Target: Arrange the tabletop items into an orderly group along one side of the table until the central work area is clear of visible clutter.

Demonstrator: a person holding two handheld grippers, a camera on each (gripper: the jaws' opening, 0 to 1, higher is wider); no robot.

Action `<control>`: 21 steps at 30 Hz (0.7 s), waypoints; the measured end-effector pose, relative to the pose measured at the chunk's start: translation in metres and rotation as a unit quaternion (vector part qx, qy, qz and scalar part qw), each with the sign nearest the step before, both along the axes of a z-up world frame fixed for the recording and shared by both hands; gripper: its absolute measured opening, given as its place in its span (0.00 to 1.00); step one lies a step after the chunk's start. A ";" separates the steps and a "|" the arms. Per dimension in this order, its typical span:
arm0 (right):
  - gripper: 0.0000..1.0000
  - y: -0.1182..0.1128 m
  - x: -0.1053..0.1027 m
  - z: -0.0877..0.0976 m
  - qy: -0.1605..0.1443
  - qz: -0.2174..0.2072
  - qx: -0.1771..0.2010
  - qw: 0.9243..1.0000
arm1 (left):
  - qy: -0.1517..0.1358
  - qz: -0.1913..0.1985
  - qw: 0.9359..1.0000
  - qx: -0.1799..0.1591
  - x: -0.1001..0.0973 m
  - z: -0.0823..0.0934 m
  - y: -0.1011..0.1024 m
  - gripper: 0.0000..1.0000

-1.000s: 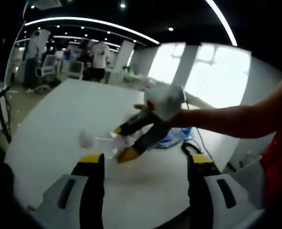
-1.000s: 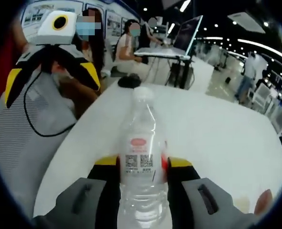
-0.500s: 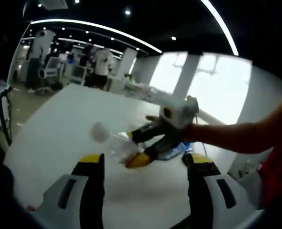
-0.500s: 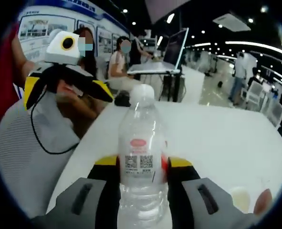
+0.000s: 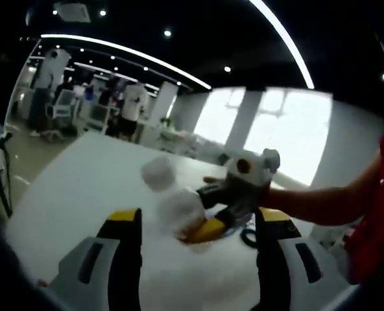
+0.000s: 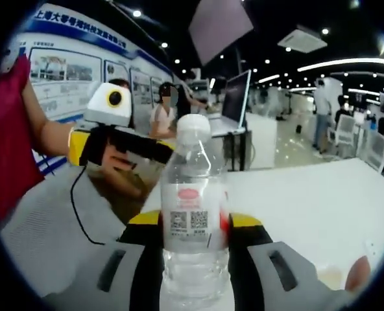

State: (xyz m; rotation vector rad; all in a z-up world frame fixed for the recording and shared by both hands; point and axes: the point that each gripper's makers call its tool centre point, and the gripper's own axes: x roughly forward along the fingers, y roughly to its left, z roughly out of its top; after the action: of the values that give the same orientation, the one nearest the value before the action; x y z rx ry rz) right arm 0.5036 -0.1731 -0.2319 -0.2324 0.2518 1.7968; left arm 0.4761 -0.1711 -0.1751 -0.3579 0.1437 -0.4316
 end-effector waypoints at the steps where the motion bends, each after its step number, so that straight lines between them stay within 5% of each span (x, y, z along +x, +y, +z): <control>1: 0.36 0.000 -0.004 0.007 0.008 0.001 0.010 1.000 | -0.008 -0.002 1.000 -0.002 0.000 0.006 0.000 0.68; 7: 0.36 -0.004 -0.018 0.041 0.056 0.006 0.062 0.996 | -0.061 -0.030 0.998 0.005 0.002 0.041 -0.004 0.66; 11: 0.36 -0.008 -0.026 0.061 0.073 0.011 0.092 0.993 | -0.069 -0.051 0.996 -0.005 0.003 0.051 -0.009 0.66; 17: 0.36 -0.014 -0.043 0.083 0.095 0.027 0.123 0.988 | -0.106 -0.110 0.986 -0.060 -0.003 0.081 -0.025 0.64; 21: 0.36 -0.017 -0.052 0.096 0.106 0.038 0.138 0.984 | -0.121 -0.139 0.981 -0.056 -0.006 0.094 -0.033 0.61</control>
State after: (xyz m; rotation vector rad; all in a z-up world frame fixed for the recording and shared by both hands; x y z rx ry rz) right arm 0.4519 -0.1899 -0.1360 0.1481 0.1419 1.9091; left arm 0.4701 -0.2042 -0.0810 -0.3944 -0.0697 -0.7583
